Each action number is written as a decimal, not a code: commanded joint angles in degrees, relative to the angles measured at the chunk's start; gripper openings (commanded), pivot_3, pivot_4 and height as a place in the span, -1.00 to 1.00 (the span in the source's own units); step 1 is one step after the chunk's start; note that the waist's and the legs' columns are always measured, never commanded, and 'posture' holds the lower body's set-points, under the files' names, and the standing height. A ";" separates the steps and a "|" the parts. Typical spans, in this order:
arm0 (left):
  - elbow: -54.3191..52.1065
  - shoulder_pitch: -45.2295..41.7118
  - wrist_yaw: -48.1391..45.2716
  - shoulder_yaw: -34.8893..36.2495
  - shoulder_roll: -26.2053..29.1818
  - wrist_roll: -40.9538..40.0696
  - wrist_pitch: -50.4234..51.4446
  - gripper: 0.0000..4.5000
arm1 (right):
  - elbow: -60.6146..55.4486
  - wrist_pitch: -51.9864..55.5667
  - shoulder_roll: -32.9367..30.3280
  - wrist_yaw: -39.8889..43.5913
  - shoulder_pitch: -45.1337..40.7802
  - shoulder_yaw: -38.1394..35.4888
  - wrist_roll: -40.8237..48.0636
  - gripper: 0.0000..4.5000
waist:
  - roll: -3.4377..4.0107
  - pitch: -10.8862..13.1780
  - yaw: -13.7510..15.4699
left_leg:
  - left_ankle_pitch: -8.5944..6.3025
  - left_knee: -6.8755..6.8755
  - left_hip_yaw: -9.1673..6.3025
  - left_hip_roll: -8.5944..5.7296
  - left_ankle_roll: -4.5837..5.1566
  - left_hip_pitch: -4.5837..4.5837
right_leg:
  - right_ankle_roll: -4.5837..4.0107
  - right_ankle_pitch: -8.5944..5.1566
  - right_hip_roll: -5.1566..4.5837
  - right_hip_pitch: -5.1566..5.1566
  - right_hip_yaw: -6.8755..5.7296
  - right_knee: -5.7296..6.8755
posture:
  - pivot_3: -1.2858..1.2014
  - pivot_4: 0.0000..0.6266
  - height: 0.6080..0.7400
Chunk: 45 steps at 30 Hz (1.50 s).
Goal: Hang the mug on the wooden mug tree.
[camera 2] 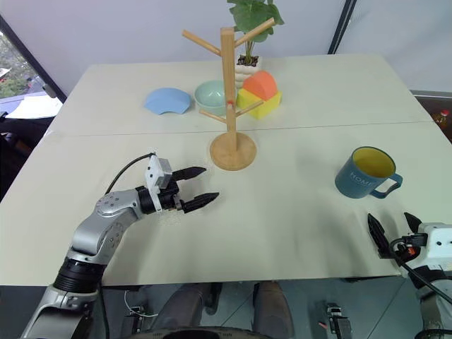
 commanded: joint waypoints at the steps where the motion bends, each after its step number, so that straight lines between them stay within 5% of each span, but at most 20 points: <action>1: -4.46 -1.42 -3.91 -3.25 0.83 -1.80 1.53 1.00 | -2.09 -1.53 -0.37 -1.47 -0.50 -0.90 -0.20 0.95 | 0.00 0.00 0.10 | 0.00 0.00 0.00 0.00 0.00 0.00 | 0.00 0.00 0.00 0.00 0.00 0.00 | 0.03 -0.52 1.00; 39: -7.06 -4.47 -3.75 -6.78 0.45 -1.10 1.50 1.00 | 11.60 -1.02 -3.06 -10.45 -17.04 2.99 -4.70 0.95 | 0.00 0.00 -0.11 | 0.11 0.14 0.06 0.01 0.18 0.07 | 0.10 0.09 0.03 0.10 0.00 0.03 | 0.03 -0.52 1.00; 42: -6.92 -4.53 -3.61 -6.56 0.61 -0.91 1.14 1.00 | 12.36 -0.88 -2.99 -9.68 -18.07 3.82 -4.31 0.53 | 0.00 0.00 -0.06 | 0.12 0.15 0.06 0.01 0.18 0.07 | 0.10 0.09 0.04 0.10 0.00 0.03 | 0.03 -0.52 1.00; 45: -6.83 -4.29 -3.66 -6.21 0.92 -0.90 0.82 1.00 | 12.59 -0.64 -2.94 -9.03 -18.80 4.38 -3.89 -0.15 | 0.00 0.00 -0.05 | 0.12 0.14 0.07 0.01 0.18 0.07 | 0.10 0.09 0.05 0.10 0.00 0.03 | 0.03 -0.52 1.00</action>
